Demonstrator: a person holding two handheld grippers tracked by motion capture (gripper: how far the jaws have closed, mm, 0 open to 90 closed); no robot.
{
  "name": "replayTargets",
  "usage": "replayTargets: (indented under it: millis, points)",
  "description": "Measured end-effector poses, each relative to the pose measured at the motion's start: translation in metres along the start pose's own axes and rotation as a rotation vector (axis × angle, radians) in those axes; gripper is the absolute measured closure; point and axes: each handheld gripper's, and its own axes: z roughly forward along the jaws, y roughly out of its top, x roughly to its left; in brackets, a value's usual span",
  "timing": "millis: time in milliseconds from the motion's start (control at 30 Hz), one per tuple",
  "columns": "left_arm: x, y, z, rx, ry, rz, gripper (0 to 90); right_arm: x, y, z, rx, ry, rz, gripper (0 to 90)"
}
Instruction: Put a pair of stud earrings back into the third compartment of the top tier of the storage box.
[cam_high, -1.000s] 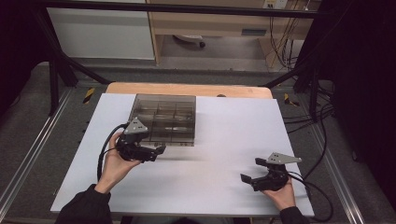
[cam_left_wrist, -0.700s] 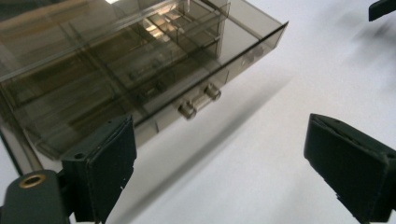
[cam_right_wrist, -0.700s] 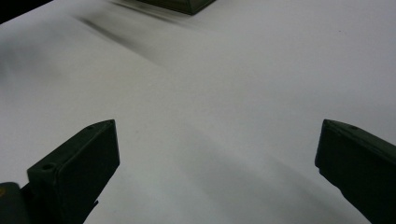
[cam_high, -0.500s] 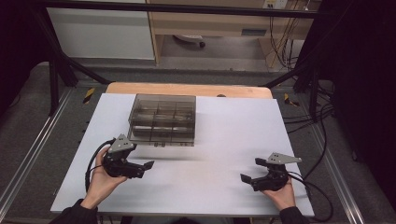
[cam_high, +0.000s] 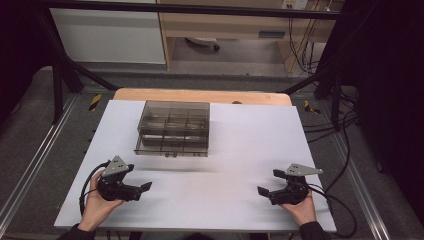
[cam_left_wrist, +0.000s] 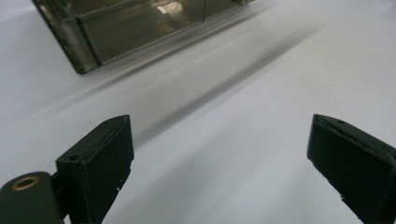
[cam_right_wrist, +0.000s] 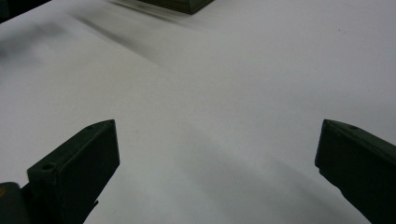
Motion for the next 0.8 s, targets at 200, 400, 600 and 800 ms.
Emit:
replayTargets:
  millis: [200,400,600,800]
  points:
    - [0.009,-0.012,-0.001,0.008,0.018,-0.011,7.6,0.000,0.000,0.000,0.000,0.001,-0.001,0.4]
    - [0.019,-0.023,0.000,0.007,0.026,-0.035,7.6,0.000,0.000,0.001,0.003,0.001,-0.003,0.5]
    - [0.025,-0.028,0.002,0.017,0.035,-0.047,7.6,0.000,0.000,0.000,0.002,0.000,-0.001,0.4]
    - [0.027,-0.031,0.002,0.018,0.037,-0.048,7.6,0.000,0.000,0.001,0.002,0.001,-0.002,0.4]
